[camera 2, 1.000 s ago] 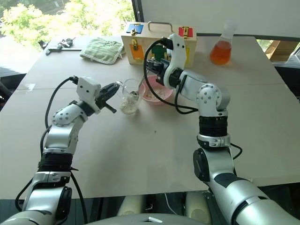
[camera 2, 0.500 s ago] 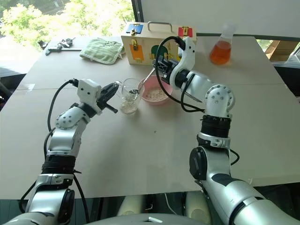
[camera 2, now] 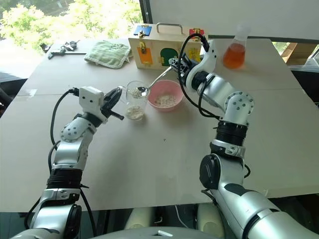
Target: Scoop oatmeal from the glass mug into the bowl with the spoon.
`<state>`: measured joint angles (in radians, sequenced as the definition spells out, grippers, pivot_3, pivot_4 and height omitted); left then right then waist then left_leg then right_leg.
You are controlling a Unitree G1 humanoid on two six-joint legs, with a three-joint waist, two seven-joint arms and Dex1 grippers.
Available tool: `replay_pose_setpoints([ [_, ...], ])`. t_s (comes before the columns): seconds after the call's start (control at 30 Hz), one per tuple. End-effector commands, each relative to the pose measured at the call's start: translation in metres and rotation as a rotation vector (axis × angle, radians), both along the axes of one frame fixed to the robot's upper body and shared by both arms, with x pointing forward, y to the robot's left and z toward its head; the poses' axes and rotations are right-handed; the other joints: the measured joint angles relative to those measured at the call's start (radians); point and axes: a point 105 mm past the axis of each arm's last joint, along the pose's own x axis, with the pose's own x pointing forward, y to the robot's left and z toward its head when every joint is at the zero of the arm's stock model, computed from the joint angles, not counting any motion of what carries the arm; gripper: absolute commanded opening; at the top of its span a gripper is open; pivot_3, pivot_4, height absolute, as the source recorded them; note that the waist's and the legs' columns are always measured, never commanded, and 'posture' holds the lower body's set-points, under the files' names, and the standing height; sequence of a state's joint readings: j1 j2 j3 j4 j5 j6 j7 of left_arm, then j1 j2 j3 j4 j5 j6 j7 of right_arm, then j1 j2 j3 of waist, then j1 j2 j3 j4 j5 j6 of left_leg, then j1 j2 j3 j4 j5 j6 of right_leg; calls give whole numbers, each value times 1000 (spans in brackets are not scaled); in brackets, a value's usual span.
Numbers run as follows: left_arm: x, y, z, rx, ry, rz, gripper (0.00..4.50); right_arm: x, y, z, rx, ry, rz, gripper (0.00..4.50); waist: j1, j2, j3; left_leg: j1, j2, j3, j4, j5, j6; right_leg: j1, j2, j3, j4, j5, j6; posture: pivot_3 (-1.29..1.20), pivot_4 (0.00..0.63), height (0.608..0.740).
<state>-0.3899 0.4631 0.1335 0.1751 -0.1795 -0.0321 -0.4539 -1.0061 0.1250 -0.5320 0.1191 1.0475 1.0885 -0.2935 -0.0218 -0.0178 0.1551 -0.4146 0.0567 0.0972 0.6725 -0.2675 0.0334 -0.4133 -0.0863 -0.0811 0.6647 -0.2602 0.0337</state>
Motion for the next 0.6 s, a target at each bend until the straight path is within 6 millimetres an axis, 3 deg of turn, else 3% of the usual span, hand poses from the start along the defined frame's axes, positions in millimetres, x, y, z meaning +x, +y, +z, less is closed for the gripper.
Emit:
replay_pose_setpoints([
  [0.03, -4, 15, 7, -7, -35, 63, 27, 0, -5, 13, 55, -18, -25, 0, -3, 0, 0, 0, 0, 0, 0, 0, 0, 0, 0, 0, 0, 0, 0, 0, 150, 740],
  [0.3, -6, 12, 8, -12, -45, 57, 27, -2, 3, 22, 89, -19, -6, 0, -16, 0, 0, 0, 0, 0, 0, 0, 0, 0, 0, 0, 0, 0, 0, 0, 150, 740],
  [0.6, -6, 13, 9, -14, -51, 61, 27, 6, -12, 32, 122, -22, -46, 0, -16, 0, 0, 0, 0, 0, 0, 0, 0, 0, 0, 0, 0, 0, 0, 0, 150, 740],
])
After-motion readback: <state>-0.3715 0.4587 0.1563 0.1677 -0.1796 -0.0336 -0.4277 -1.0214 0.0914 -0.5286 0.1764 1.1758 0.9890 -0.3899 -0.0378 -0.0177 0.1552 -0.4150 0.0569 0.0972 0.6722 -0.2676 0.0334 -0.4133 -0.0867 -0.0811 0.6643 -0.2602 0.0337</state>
